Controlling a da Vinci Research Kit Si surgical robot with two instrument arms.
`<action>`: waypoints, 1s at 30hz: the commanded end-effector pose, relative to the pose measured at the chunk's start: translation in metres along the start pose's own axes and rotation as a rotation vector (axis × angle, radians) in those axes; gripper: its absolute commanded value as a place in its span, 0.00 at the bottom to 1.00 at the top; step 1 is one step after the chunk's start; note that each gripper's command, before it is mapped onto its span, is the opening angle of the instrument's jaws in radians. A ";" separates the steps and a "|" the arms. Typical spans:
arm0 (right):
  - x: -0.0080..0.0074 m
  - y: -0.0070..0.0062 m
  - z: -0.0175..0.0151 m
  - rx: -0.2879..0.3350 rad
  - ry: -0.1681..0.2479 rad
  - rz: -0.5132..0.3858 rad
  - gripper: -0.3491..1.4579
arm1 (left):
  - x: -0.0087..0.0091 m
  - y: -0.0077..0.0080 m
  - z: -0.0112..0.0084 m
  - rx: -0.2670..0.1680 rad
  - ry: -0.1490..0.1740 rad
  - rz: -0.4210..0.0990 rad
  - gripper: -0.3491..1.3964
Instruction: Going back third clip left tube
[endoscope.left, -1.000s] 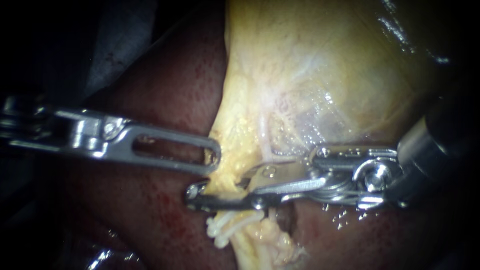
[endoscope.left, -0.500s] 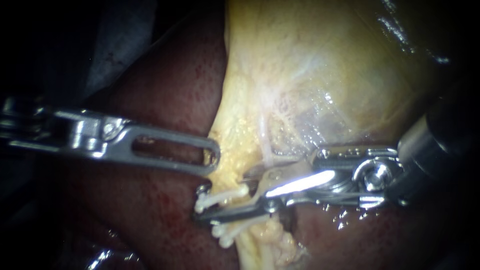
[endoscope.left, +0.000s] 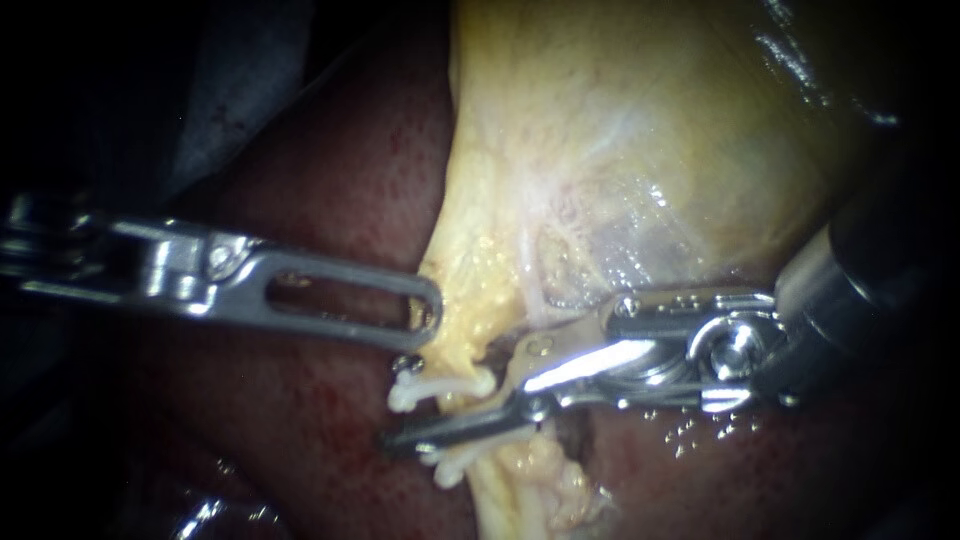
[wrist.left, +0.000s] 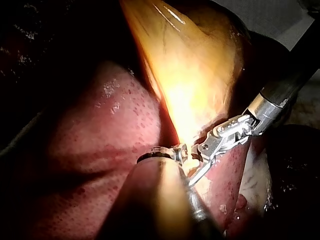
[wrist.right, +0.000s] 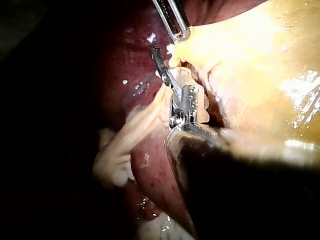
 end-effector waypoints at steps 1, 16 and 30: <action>0.0001 -0.0001 -0.0005 0.004 0.000 0.000 0.45 | 0.0000 0.0000 0.0000 0.000 0.000 0.000 0.00; 0.0021 -0.0017 -0.0105 -0.027 0.043 0.024 0.44 | -0.0001 0.0003 -0.0001 0.001 0.001 0.001 0.00; 0.0037 -0.0021 -0.0207 -0.087 0.088 0.000 0.44 | -0.0001 0.0006 0.0002 -0.001 0.000 0.002 0.00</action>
